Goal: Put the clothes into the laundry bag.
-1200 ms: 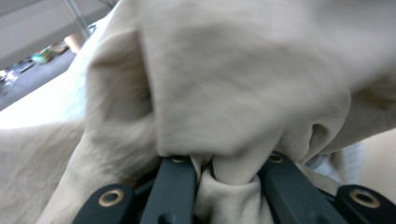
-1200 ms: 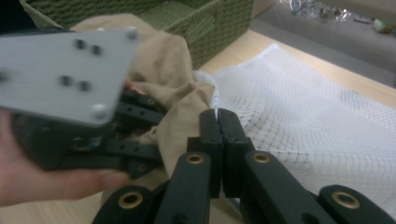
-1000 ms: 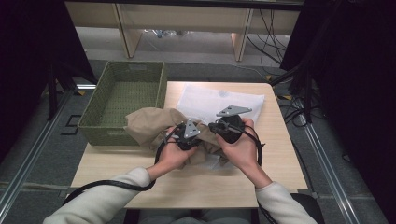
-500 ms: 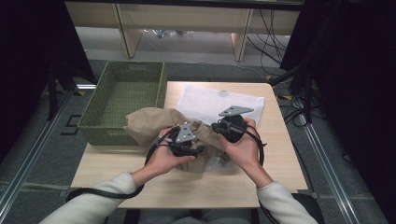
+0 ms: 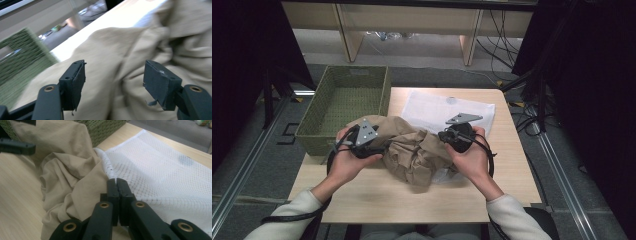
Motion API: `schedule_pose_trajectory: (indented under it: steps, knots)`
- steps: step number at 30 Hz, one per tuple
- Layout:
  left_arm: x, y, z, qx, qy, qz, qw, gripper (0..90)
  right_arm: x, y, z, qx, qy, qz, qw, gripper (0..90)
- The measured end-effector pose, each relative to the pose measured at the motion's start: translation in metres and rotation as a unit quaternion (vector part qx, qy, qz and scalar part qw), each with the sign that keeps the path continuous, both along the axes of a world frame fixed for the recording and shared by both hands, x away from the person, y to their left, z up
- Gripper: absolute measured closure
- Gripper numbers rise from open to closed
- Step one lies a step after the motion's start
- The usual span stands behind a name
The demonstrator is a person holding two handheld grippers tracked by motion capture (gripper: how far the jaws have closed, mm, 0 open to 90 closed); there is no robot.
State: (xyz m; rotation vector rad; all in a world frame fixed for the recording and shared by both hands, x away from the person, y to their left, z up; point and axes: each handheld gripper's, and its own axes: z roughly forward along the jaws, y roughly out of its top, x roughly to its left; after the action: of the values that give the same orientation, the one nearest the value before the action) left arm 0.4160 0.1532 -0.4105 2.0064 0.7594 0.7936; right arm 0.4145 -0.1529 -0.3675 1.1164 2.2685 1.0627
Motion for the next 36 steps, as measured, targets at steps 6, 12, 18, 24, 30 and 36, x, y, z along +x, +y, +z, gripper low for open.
schedule_pose_trajectory:
  steps: [6, 12, 18, 24, 30, 36]
  knots:
    - [0.011, -0.002, -0.007, 0.067, -0.011, 0.004, 0.9977, 32.9, 0.002, 0.0, -0.001, -0.005, -0.006, 0.017, 0.9998, 90.0]
    - [0.017, -0.021, -0.015, 0.123, -0.016, -0.036, 0.9916, 34.8, 0.002, 0.001, -0.001, 0.001, 0.0, 0.015, 0.9999, 90.0]
    - [0.029, -0.032, -0.023, 0.165, -0.02, -0.035, 0.9854, 48.3, 0.002, 0.0, -0.001, -0.002, -0.006, 0.022, 0.9997, 90.0]
    - [0.034, -0.04, -0.022, 0.193, -0.01, -0.02, 0.981, 76.2, 0.001, 0.002, -0.002, 0.003, 0.005, 0.013, 0.9999, 90.0]
    - [0.03, -0.042, -0.015, 0.133, 0.034, -0.021, 0.9903, 88.9, -0.001, 0.002, 0.0, 0.005, 0.015, -0.001, 0.9999, 90.0]
    - [0.005, -0.056, 0.004, 0.005, 0.086, -0.102, 0.991, 89.2, 0.0, 0.001, 0.0, 0.004, 0.011, -0.006, 0.9999, 90.0]
